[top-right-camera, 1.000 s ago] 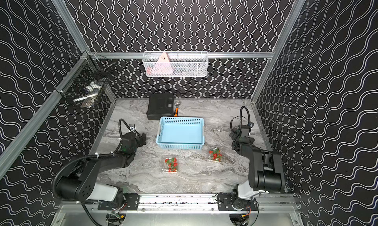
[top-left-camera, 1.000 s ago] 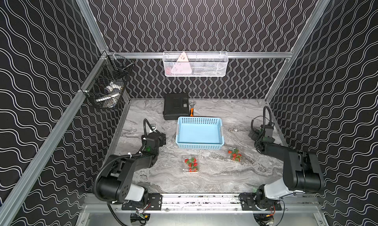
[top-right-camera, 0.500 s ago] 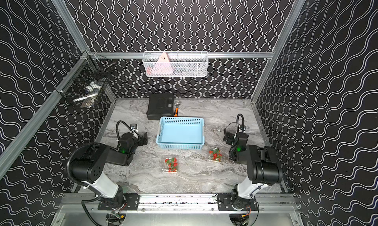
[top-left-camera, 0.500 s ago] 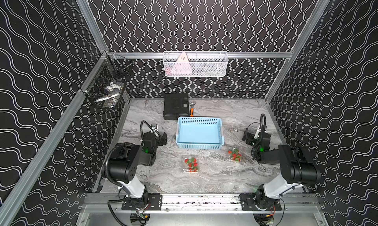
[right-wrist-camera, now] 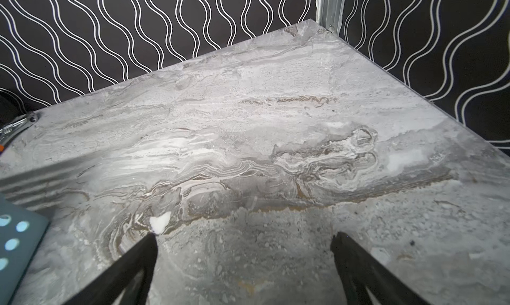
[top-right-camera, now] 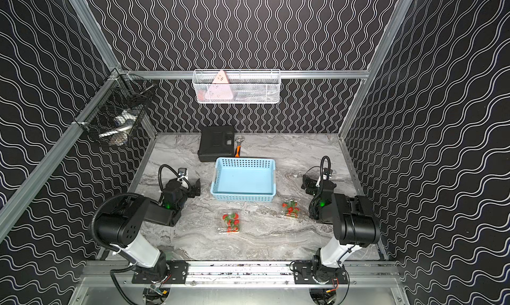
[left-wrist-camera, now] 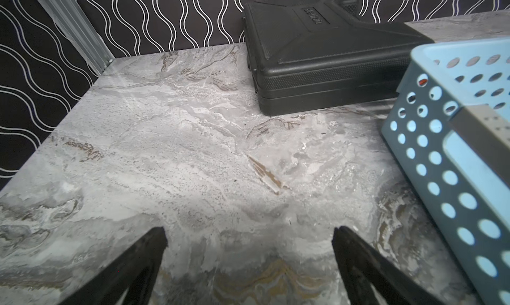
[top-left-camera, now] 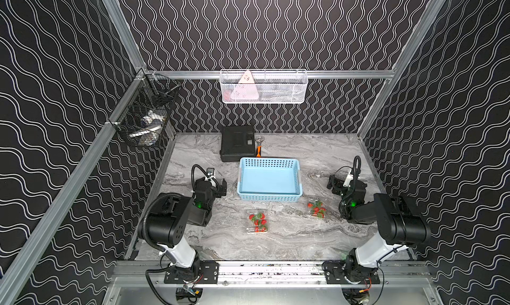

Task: Pack strawberries into containers
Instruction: Reset both arms

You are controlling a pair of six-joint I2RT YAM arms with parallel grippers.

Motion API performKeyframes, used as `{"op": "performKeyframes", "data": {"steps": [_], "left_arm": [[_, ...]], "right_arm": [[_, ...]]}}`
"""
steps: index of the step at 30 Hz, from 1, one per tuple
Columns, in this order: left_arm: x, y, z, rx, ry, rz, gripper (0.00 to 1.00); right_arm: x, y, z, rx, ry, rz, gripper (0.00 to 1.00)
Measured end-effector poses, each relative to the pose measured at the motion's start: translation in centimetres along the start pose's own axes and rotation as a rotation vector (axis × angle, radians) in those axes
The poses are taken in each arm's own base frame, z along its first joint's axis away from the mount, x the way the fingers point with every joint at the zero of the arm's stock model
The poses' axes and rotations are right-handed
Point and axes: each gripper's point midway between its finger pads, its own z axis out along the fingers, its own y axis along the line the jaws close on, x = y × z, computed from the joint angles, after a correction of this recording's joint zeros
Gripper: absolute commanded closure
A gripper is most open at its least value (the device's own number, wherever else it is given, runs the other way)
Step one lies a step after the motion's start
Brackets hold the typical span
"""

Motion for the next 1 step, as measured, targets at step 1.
{"op": "performKeyframes", "data": {"steps": [1], "left_arm": [[-0.05, 0.03, 0.00, -0.002, -0.002, 0.000, 0.01]], "right_arm": [[-0.03, -0.03, -0.05, 0.002, -0.004, 0.000, 0.00]]}}
